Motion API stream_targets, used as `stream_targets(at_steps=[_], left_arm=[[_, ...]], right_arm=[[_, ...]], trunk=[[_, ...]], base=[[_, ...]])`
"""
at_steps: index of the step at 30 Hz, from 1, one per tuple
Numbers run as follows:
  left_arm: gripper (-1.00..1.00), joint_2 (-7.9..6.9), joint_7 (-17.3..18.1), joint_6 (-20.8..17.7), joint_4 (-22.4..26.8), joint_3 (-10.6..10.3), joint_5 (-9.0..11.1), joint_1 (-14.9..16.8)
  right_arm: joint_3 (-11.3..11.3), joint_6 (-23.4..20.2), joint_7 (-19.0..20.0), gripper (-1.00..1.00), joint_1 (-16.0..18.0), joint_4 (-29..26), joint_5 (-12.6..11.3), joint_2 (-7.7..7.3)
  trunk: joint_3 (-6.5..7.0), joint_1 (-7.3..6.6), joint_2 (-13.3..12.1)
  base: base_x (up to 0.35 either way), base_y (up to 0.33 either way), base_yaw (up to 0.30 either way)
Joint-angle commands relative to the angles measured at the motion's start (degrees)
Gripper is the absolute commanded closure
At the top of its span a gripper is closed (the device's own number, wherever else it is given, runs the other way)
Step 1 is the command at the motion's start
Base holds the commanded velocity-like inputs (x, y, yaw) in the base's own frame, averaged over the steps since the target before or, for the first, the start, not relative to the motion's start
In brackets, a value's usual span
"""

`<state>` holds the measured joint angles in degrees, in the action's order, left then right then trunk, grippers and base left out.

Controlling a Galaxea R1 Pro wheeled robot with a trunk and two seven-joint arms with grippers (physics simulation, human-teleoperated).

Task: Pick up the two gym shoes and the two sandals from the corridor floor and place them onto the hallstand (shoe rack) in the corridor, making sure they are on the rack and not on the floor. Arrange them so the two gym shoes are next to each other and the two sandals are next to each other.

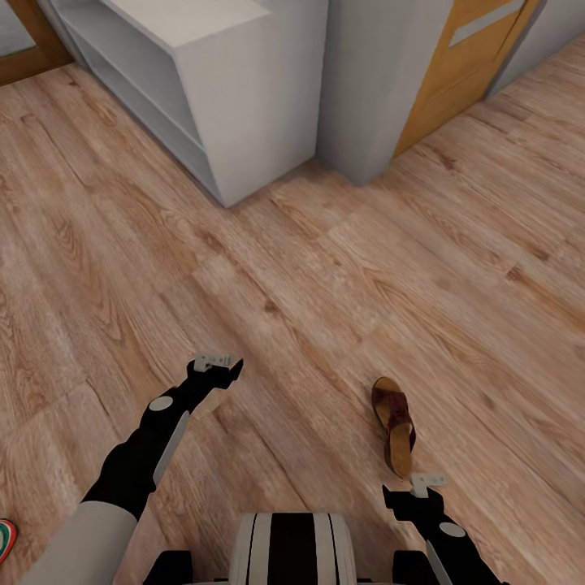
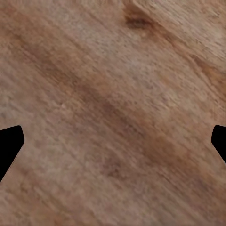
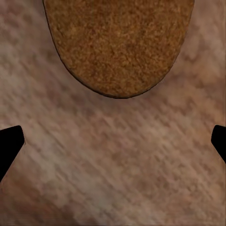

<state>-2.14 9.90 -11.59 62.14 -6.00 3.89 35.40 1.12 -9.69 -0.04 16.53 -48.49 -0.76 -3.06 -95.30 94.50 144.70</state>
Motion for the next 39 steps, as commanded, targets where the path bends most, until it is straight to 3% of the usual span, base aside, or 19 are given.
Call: stream_targets(at_steps=[1,10,39], left_arm=[[-1.00,-0.04,0.04,-0.35,0.08,-0.07,0.41,-0.04],[-1.00,-0.05,0.03,-0.36,0.07,-0.06,0.41,-0.29],[-1.00,0.03,0.35,-0.27,-0.25,-0.06,0.43,-0.41]], right_arm=[[0.02,-0.33,-0.01,-1.00,0.00,-0.11,-0.07,0.00],[0.02,-0.33,-0.04,-1.00,0.00,-0.11,-0.05,-0.01],[0.18,-0.33,-0.05,-1.00,0.00,-0.19,-0.05,-0.01]], trunk=[[-0.03,0.01,0.01],[-0.04,0.01,0.01],[-0.04,0.01,0.01]], base=[[0.185,0.029,0.001],[0.160,0.036,0.001],[0.034,0.002,0.000]])
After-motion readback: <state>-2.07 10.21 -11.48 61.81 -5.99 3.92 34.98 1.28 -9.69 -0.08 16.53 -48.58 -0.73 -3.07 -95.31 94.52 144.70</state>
